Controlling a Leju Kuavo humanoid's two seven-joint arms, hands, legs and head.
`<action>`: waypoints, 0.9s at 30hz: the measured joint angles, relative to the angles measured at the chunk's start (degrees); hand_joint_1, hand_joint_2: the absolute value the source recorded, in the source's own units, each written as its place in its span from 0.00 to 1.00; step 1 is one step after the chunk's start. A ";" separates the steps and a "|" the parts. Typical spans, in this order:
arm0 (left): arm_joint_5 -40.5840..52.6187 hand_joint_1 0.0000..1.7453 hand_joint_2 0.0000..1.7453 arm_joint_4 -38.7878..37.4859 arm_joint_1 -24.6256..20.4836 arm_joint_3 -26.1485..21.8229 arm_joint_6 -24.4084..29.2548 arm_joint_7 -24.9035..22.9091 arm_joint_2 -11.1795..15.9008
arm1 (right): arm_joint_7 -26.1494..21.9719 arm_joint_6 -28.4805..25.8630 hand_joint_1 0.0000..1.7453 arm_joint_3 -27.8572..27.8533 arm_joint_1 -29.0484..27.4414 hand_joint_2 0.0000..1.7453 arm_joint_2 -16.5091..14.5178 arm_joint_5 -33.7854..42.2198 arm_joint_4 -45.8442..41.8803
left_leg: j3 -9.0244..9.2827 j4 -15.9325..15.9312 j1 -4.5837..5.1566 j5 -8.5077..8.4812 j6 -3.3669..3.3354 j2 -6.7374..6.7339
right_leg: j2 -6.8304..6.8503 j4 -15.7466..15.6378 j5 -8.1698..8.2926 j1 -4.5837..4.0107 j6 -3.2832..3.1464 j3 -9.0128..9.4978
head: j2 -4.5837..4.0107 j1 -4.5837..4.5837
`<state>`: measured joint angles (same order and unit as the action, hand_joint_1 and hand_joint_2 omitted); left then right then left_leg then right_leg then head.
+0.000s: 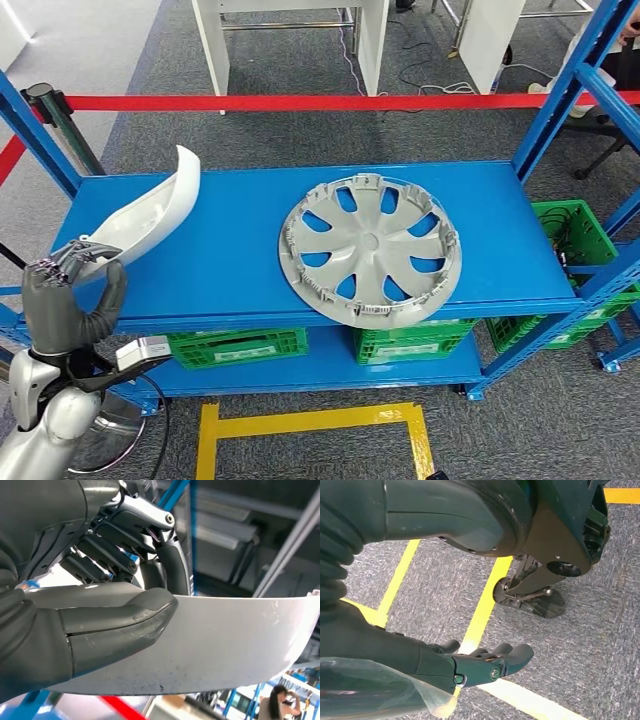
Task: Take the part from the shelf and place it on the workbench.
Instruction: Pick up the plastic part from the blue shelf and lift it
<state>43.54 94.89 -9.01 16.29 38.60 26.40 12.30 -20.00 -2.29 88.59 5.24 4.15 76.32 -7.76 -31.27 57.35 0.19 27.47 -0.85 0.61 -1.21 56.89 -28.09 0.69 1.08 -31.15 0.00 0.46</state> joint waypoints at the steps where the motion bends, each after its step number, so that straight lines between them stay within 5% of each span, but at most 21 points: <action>1: -0.76 1.00 1.00 0.10 0.05 -0.08 -0.38 0.00 -0.03 | 0.00 0.00 0.00 -0.01 0.00 1.00 0.00 0.02 0.00 | 0.00 0.00 0.00 0.00 0.00 0.00 | 0.00 0.00 0.00 0.00 0.00 0.00 | 0.00 0.00; 11: -3.39 1.00 1.00 1.09 1.12 -0.52 -2.73 0.35 -0.45 | 0.39 -0.01 0.00 -0.24 0.00 1.00 -0.14 0.50 0.00 | 0.00 0.00 -0.01 0.00 0.00 0.00 | -0.01 0.00 0.00 -0.01 0.01 0.00 | 0.00 -0.01; 18: -2.52 1.00 1.00 3.91 5.82 -1.92 -2.81 -0.38 -0.47 | 0.49 -0.39 0.00 -0.89 -0.16 1.00 -1.28 1.46 -0.02 | 0.00 -0.12 0.12 -0.45 -1.03 -0.26 | -0.17 -0.21 0.28 0.23 0.91 -0.09 | 0.00 -0.02; 20: -2.09 1.00 1.00 5.06 8.21 -2.30 -2.26 -0.63 -0.69 | 0.46 -0.57 0.00 -1.36 -0.21 1.00 -1.49 1.85 -0.02 | 0.13 -1.20 -0.16 -1.21 -1.68 -0.74 | 0.17 2.39 -2.13 0.08 1.12 -1.39 | 0.00 0.23; 22: -1.32 1.00 1.00 6.20 11.59 -2.82 -1.22 -0.47 -1.11 | 0.44 -0.82 0.00 -1.85 -0.30 1.00 -1.73 2.10 -0.02 | -0.08 -1.54 -0.26 -1.54 -2.00 -1.27 | 0.59 9.43 -6.39 0.09 1.35 -4.30 | 0.01 0.52; 24: 0.48 1.00 1.00 7.22 15.27 -3.40 -0.01 0.10 -1.73 | 0.41 -1.16 0.00 -2.35 -0.51 1.00 -2.10 2.33 -0.02 | -0.42 -1.33 -0.25 -1.62 -1.94 -1.69 | 0.69 15.25 -8.37 0.27 1.72 -6.32 | 0.01 0.60; 25: 1.52 1.00 1.00 7.72 16.92 -3.67 0.43 0.44 -2.16 | 0.39 -1.30 0.00 -2.56 -0.61 1.00 -2.26 2.48 -0.02 | -0.59 -1.16 -0.29 -1.66 -1.87 -1.79 | 0.76 15.25 -7.72 0.41 1.90 -5.93 | 0.00 0.59; 27: 2.97 1.00 1.00 8.73 19.47 -4.23 0.84 1.01 -3.08 | 0.35 -1.49 0.00 -2.90 -0.66 1.00 -2.45 2.70 -0.02 | -1.00 -0.55 -0.47 -1.64 -1.53 -1.80 | 1.02 8.83 -4.34 0.81 2.23 -2.10 | 0.00 0.62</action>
<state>46.51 103.62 10.45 12.06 39.44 27.41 9.22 -19.65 -3.79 85.69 4.58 1.70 79.02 -7.78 -32.27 56.81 -0.28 25.83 -2.38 -1.19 -0.18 65.72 -32.43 1.50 3.32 -33.25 0.00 1.08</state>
